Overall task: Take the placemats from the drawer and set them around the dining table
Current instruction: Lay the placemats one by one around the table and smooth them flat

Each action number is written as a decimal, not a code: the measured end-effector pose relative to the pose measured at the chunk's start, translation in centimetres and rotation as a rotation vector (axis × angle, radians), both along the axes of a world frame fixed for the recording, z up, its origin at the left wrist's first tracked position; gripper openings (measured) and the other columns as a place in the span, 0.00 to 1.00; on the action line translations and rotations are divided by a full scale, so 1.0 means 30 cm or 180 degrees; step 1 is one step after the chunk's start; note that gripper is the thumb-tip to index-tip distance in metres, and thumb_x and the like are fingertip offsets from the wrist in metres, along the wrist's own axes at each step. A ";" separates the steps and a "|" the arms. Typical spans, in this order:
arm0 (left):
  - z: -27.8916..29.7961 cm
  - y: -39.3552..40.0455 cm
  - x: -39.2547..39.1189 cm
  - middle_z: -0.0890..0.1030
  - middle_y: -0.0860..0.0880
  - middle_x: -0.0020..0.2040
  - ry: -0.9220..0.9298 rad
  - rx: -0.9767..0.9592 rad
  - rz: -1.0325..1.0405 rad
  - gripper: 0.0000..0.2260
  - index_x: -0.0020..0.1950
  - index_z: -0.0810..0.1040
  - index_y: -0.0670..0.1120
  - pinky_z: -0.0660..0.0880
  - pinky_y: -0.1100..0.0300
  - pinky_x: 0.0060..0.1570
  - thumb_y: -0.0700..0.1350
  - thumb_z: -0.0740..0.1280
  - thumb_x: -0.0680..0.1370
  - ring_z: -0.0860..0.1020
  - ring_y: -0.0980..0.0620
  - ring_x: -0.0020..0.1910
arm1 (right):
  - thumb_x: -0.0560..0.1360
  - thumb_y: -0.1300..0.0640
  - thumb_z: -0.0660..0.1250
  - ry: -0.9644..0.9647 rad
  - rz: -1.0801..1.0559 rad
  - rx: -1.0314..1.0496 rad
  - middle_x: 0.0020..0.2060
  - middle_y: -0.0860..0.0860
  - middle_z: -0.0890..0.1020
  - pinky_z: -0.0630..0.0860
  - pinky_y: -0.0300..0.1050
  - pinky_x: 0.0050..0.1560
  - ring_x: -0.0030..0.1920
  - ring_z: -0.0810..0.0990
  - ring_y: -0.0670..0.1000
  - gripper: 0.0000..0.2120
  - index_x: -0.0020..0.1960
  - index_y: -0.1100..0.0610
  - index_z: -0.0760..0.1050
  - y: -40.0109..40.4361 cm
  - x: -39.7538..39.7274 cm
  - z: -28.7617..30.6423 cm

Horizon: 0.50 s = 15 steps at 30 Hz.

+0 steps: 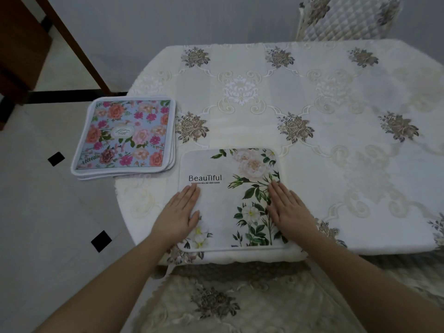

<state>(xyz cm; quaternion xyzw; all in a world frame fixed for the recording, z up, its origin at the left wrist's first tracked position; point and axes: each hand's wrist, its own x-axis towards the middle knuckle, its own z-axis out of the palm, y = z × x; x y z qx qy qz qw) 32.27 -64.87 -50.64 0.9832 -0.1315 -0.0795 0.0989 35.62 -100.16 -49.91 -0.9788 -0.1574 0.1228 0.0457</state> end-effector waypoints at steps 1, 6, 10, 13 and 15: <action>0.000 0.018 -0.004 0.52 0.50 0.80 -0.0025 0.0087 0.0014 0.29 0.80 0.53 0.46 0.50 0.53 0.76 0.58 0.47 0.82 0.53 0.51 0.79 | 0.80 0.39 0.34 -0.0005 0.0058 -0.0076 0.79 0.46 0.42 0.42 0.47 0.78 0.78 0.38 0.45 0.30 0.79 0.50 0.38 -0.015 -0.001 0.005; 0.038 -0.051 -0.063 0.61 0.43 0.78 -0.0246 0.0339 0.0725 0.28 0.78 0.59 0.41 0.47 0.51 0.75 0.54 0.48 0.82 0.59 0.46 0.77 | 0.80 0.41 0.35 -0.0079 -0.0422 0.0120 0.79 0.51 0.48 0.39 0.46 0.76 0.79 0.44 0.50 0.32 0.80 0.56 0.47 0.069 -0.070 0.059; 0.040 -0.264 -0.145 0.56 0.44 0.80 0.0014 -0.0063 0.0776 0.29 0.80 0.54 0.42 0.46 0.51 0.77 0.56 0.48 0.82 0.54 0.47 0.79 | 0.80 0.46 0.42 0.0121 -0.0638 0.0624 0.78 0.53 0.56 0.43 0.47 0.77 0.78 0.54 0.53 0.30 0.78 0.58 0.56 0.330 -0.200 0.062; 0.018 -0.348 -0.189 0.58 0.44 0.79 0.0119 0.0002 0.0815 0.28 0.79 0.56 0.42 0.50 0.47 0.75 0.55 0.47 0.82 0.56 0.47 0.78 | 0.80 0.48 0.48 0.0177 -0.0717 0.0628 0.75 0.56 0.65 0.52 0.51 0.74 0.75 0.64 0.55 0.28 0.75 0.61 0.64 0.420 -0.267 0.034; 0.005 -0.335 -0.204 0.57 0.44 0.79 0.0087 0.0102 0.0672 0.28 0.79 0.56 0.42 0.52 0.45 0.74 0.56 0.46 0.83 0.56 0.46 0.78 | 0.81 0.47 0.49 0.0153 -0.0550 0.0551 0.76 0.55 0.63 0.54 0.53 0.74 0.76 0.61 0.54 0.28 0.76 0.60 0.62 0.400 -0.291 0.014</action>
